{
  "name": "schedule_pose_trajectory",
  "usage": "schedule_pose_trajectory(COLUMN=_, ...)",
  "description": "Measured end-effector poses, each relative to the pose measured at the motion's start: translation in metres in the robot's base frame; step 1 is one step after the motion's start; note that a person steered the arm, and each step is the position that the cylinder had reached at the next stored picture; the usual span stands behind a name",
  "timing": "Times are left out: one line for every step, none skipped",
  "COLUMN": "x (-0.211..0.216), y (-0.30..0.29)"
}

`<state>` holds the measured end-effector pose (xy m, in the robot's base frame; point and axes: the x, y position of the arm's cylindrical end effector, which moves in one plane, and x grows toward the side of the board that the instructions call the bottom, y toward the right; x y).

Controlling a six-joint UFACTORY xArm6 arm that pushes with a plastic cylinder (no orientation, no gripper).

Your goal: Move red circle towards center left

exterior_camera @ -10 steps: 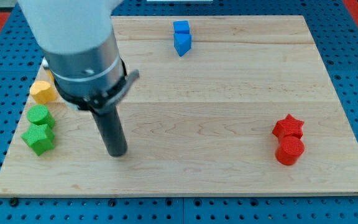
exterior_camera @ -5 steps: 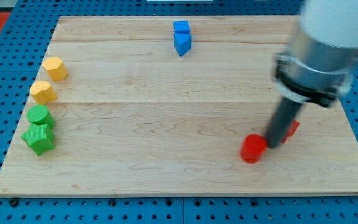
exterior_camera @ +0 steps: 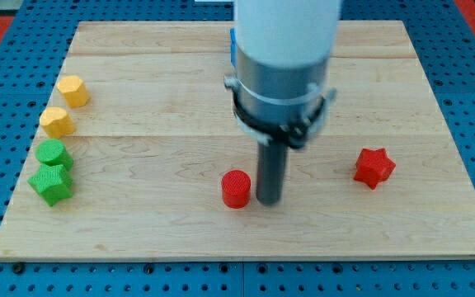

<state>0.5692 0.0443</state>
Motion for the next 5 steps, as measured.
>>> schedule_pose_trajectory(x=-0.006, y=-0.04)
schedule_pose_trajectory(x=-0.068, y=-0.054)
schedule_pose_trajectory(x=-0.131, y=-0.068)
schedule_pose_trajectory(x=-0.069, y=-0.018)
schedule_pose_trajectory(x=-0.064, y=-0.054)
